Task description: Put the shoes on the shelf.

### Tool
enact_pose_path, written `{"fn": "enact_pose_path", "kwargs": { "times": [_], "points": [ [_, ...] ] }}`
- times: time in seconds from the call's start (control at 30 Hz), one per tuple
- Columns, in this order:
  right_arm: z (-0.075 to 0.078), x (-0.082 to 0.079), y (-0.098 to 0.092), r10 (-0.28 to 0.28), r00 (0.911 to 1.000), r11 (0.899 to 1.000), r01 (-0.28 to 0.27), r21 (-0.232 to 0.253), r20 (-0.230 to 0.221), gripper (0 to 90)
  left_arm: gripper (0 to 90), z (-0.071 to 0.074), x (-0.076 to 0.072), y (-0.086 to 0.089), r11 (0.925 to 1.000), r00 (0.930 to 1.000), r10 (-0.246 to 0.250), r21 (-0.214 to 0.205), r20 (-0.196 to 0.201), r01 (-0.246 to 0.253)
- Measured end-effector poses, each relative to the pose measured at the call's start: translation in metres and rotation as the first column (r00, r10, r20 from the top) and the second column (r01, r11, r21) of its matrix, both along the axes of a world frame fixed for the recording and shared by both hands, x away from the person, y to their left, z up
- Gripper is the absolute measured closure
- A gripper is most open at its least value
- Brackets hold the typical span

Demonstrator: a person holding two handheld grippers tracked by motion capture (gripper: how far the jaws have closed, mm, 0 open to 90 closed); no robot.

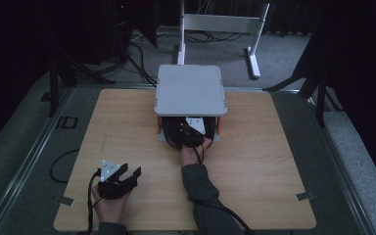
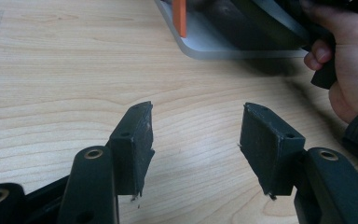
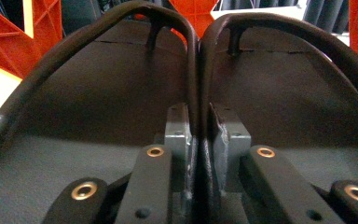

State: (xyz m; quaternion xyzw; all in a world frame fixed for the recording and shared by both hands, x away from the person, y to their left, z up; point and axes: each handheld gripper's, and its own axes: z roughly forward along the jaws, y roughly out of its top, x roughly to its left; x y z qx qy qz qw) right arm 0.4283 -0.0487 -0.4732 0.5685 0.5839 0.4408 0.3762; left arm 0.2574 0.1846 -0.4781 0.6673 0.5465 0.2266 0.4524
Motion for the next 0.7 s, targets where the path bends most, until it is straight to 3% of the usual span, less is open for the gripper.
{"fn": "enact_pose_path", "kwargs": {
  "times": [0.47, 0.67, 0.7],
  "points": [
    [-0.012, 0.006, -0.001, -0.001, 0.9984, 1.000, 0.000, -0.009, -0.057, 76.4, 44.4, 0.000, 0.000, -0.001, 1.0000, 1.0000, -0.002, 0.002, 0.000, 0.002],
    [-0.013, 0.006, -0.001, 0.010, 0.9978, 1.000, -0.011, -0.011, -0.066, 75.0, 44.5, -0.001, 0.000, -0.002, 1.0000, 1.0000, -0.006, 0.005, -0.001, 0.006],
    [-0.013, 0.005, -0.001, 0.016, 0.9988, 0.999, -0.017, -0.026, -0.047, 74.3, 44.5, -0.001, 0.000, -0.002, 1.0000, 1.0000, -0.007, 0.006, 0.000, 0.007]
  ]
}}
